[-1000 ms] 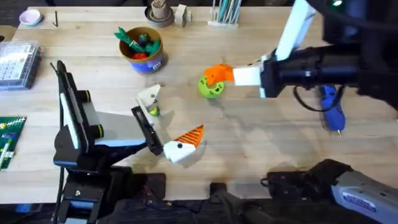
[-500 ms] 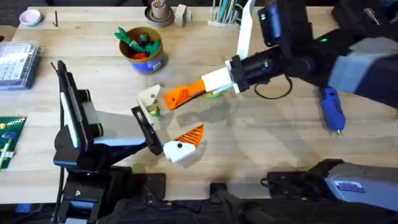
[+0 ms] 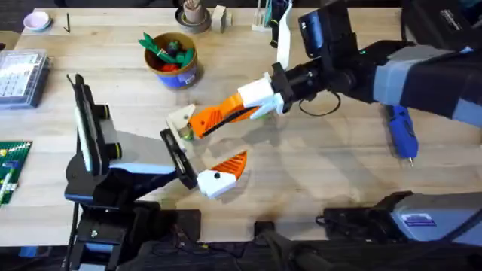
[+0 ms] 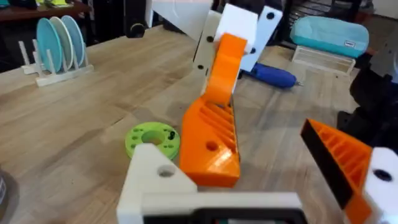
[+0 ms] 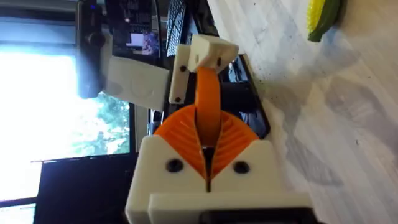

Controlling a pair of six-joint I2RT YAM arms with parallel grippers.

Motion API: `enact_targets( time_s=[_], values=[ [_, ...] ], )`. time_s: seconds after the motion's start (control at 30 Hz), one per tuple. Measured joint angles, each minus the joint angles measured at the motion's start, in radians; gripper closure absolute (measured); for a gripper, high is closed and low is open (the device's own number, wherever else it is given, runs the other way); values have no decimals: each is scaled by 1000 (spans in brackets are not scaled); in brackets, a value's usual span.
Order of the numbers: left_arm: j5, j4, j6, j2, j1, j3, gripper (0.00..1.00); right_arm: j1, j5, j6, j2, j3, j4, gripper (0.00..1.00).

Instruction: Pick up the gripper from the table and insert it into the empty holder that is missing its gripper. Then pick up a screw, insert it into the mounting hole, and use the screwdriver to tighten it. Finally, clean up the table by picking up the vegetable and placing it into the bucket.

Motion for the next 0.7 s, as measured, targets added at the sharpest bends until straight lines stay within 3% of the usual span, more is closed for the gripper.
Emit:
enact_targets(
  time_s=[0.33,0.7],
  values=[
    [2,0,-11,0,2,0,7,3,-31,122,76,-2,112,993],
    [-48,4,-26,0,16,-1,7,24,-33,307,141,-2,285,994]
  ],
)
